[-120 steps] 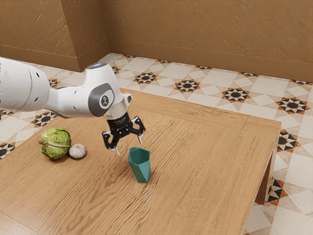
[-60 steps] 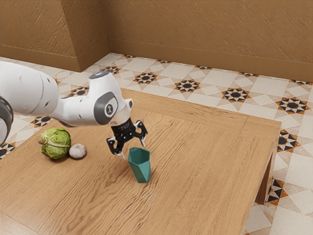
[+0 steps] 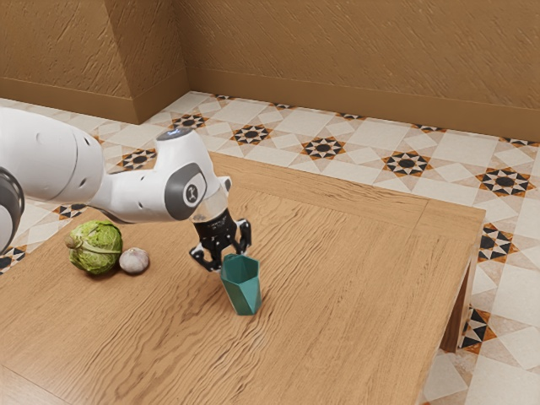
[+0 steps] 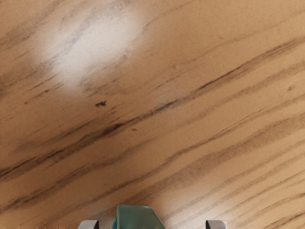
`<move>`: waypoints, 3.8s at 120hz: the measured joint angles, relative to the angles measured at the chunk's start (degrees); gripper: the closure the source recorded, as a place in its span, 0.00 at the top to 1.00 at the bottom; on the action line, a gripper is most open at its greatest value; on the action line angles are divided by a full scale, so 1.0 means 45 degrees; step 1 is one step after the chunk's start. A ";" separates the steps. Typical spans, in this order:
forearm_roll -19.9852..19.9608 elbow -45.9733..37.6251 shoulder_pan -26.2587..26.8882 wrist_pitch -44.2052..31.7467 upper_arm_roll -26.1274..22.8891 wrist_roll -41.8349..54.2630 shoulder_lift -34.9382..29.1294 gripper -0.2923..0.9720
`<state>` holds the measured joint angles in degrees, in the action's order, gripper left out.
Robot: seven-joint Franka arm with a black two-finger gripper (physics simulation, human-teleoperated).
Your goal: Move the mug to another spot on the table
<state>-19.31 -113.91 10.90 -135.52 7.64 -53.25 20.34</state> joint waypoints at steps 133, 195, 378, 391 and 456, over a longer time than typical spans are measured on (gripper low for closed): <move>-0.2718 0.1465 -0.1349 0.4898 0.2576 0.0666 -0.0443 0.15; -0.3674 0.1483 -0.1441 0.5173 0.2465 0.1838 0.0581 0.15; 0.1014 0.1724 -0.1397 0.4181 0.1600 0.4133 -0.2713 0.77; 0.2036 0.1736 -0.1281 0.5125 0.1256 0.4579 -0.3892 0.77; 0.3910 0.6888 -0.0454 0.9722 -0.0214 0.8825 -0.4015 0.77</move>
<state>-1.71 -82.92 8.86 -91.77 6.68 -13.54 2.27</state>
